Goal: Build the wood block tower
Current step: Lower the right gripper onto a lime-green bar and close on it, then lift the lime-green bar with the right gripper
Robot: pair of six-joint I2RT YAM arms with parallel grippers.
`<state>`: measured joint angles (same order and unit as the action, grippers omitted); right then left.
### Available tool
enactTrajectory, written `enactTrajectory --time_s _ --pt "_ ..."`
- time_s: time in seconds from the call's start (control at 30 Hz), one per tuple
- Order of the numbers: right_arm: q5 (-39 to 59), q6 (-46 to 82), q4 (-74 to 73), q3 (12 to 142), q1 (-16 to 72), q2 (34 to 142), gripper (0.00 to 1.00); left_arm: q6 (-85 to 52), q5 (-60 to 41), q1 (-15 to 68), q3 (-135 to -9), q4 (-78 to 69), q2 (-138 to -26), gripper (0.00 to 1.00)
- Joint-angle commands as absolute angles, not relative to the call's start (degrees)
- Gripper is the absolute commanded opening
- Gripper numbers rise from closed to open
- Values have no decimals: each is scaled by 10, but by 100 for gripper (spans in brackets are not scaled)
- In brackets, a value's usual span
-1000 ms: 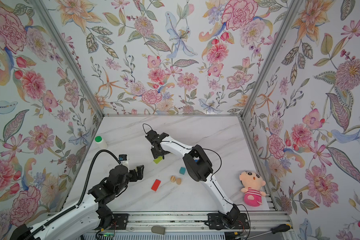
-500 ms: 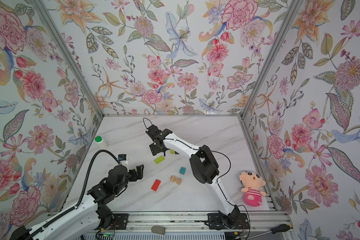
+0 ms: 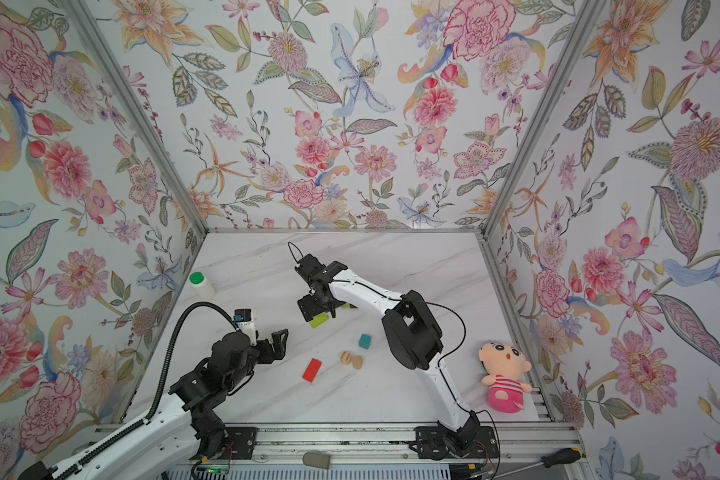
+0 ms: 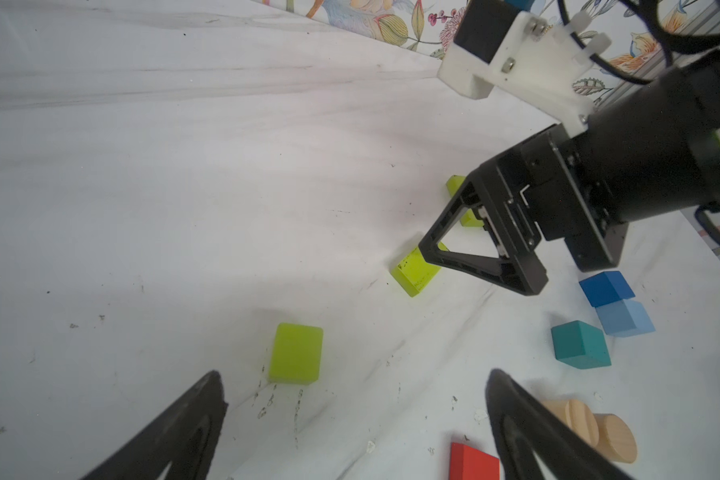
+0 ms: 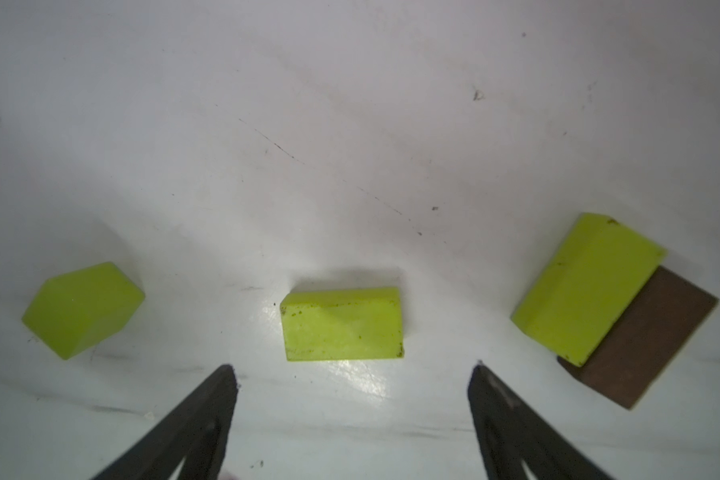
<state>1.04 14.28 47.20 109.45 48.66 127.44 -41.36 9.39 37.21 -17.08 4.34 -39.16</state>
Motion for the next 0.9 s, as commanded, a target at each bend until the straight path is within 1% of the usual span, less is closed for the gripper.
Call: enactTrajectory --time_s 0.0,0.53,0.87 --pt "26 134 471 1092 491 1291 90 -408 82 376 -158 64 -380 99" --pt "28 130 471 1095 499 1324 90 -398 84 376 -153 58 -382 99" --pt "23 129 471 1098 499 1337 86 -395 88 376 -152 56 -388 99"
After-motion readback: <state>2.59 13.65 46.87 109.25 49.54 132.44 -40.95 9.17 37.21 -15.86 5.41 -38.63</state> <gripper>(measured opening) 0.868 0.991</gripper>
